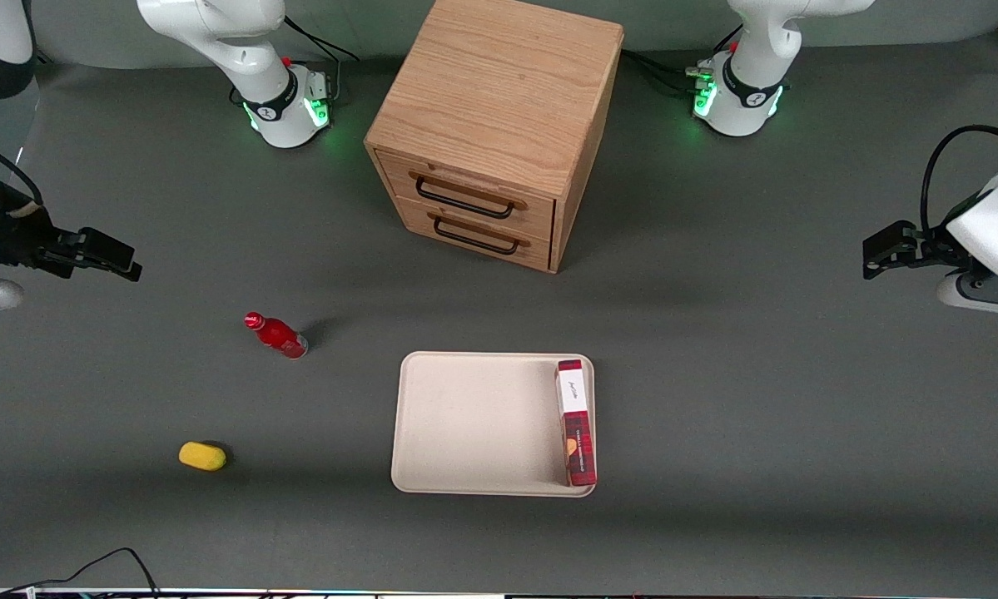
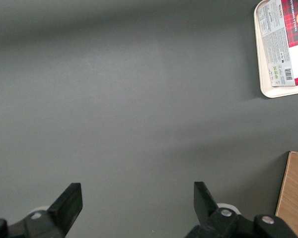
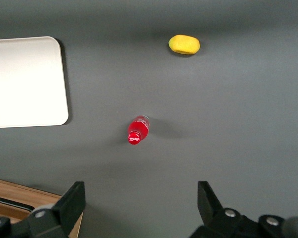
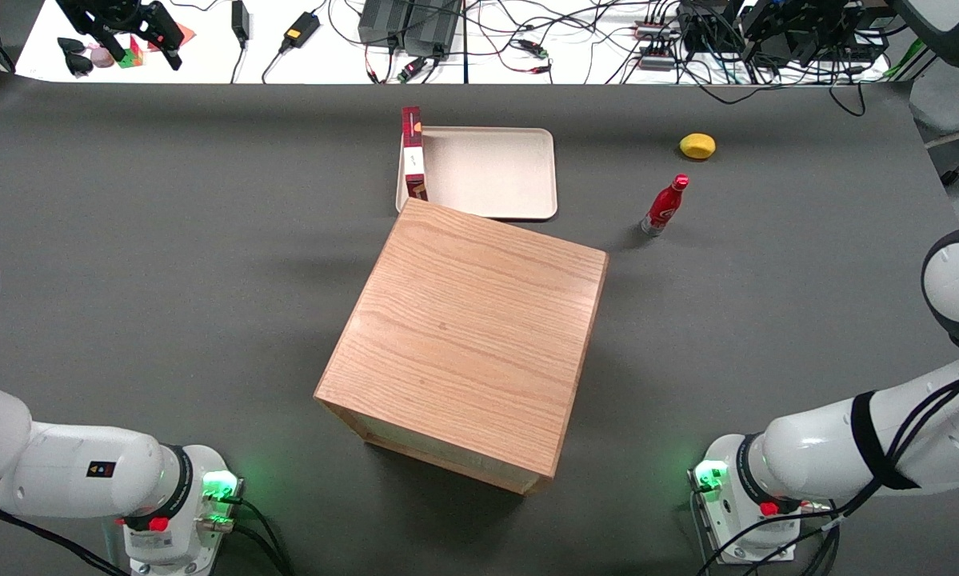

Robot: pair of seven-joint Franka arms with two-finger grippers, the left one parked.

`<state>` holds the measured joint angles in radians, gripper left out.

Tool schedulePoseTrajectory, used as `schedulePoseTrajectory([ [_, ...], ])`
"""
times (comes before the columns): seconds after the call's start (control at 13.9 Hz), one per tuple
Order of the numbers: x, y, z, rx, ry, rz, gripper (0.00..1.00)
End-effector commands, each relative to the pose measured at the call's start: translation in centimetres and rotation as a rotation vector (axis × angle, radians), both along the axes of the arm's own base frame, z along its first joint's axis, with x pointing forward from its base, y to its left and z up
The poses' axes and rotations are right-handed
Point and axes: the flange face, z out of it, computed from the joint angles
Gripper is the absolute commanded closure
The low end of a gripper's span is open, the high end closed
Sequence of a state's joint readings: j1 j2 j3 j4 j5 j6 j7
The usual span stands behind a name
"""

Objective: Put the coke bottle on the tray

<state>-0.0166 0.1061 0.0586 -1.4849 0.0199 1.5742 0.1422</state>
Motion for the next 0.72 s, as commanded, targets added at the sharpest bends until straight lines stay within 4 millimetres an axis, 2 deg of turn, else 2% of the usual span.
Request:
schedulePoseTrajectory([
  [0.0, -0.8, 0.6, -3.4, -0.005, -0.032, -0.016, 0.00],
  [0.22, -1.9, 2.7, -9.2, -0.006, -0.068, 0.003, 0.00],
  [0.65, -3.7, 4.3, -18.4, -0.003, -0.121, 0.032, 0.01],
])
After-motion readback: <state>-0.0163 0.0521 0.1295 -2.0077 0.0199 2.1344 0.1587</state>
